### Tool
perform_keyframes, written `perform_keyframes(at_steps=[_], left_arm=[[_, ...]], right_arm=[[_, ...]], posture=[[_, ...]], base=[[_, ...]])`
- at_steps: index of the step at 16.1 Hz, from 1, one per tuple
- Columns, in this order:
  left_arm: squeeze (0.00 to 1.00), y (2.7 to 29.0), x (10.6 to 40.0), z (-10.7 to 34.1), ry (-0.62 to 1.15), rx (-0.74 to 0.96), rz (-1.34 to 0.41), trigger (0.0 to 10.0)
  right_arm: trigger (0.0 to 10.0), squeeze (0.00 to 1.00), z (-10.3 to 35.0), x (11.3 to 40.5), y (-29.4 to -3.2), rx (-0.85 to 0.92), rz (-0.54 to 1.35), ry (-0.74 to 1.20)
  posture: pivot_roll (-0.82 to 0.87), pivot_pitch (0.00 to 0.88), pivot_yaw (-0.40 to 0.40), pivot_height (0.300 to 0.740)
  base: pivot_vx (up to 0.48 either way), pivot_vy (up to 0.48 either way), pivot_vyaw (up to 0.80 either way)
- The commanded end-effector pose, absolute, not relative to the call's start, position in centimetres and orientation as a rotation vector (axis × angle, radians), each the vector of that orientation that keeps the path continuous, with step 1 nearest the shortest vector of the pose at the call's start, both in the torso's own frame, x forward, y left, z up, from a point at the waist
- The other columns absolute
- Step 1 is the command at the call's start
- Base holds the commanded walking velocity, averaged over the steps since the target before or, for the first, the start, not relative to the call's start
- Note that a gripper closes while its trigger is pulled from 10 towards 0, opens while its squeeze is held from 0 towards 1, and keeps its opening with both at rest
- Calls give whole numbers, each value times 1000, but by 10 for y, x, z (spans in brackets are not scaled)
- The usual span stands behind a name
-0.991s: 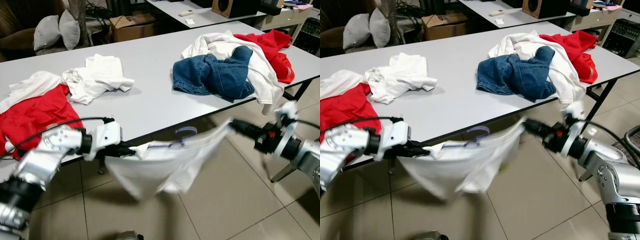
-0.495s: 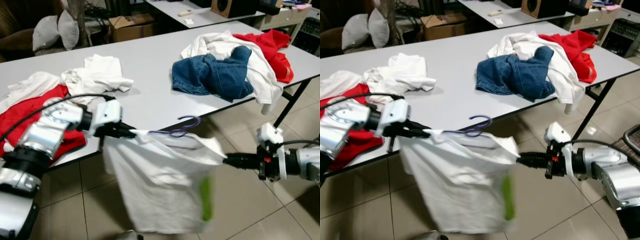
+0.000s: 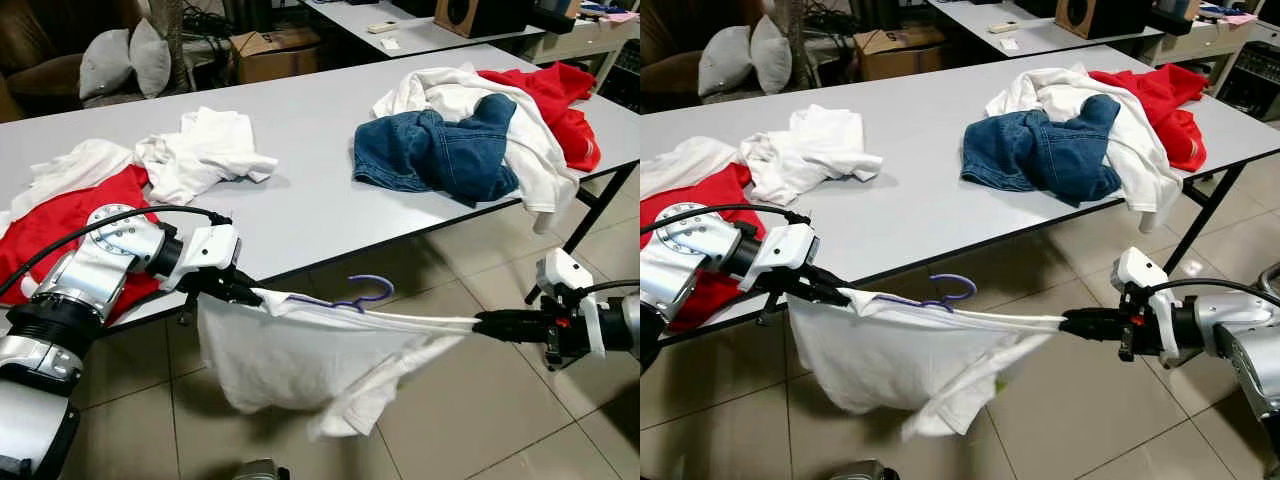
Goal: Hang hanger
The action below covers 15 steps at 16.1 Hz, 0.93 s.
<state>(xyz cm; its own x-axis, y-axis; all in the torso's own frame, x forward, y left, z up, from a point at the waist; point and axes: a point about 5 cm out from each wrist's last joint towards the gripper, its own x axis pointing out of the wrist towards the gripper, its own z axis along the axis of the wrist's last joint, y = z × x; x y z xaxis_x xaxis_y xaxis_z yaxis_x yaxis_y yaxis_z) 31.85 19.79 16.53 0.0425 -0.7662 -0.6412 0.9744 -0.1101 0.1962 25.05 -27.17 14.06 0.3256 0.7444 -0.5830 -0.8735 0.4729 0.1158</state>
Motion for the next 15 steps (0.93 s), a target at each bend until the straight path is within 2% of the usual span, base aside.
perform_keyframes(at_steps=[1,7,8,11,13,15], left_arm=[[0,195,321,179,333,736,-1547,0],[0,161,292,161,316,676,-1796,0],[0,151,285,154,313,674,-1847,0],[0,146,290,142,351,735,-1839,0],[0,148,292,138,369,758,-1829,0],[0,159,299,145,364,735,-1755,0]], right_arm=[[0,0,140,251,-286,-320,1005,666],[0,0,155,280,-280,-441,884,446],[0,0,160,287,-270,-416,898,377],[0,0,171,294,-249,-316,962,244],[0,0,190,302,-233,-150,968,73],[0,0,179,289,-233,-182,1038,142]], posture=[[-52,0,42,740],[-46,0,50,740],[-45,0,49,740],[-46,0,49,740],[-48,0,52,740],[-51,0,53,740]], base=[[0,0,0],[0,0,0],[0,0,0],[0,0,0],[0,0,0],[0,0,0]])
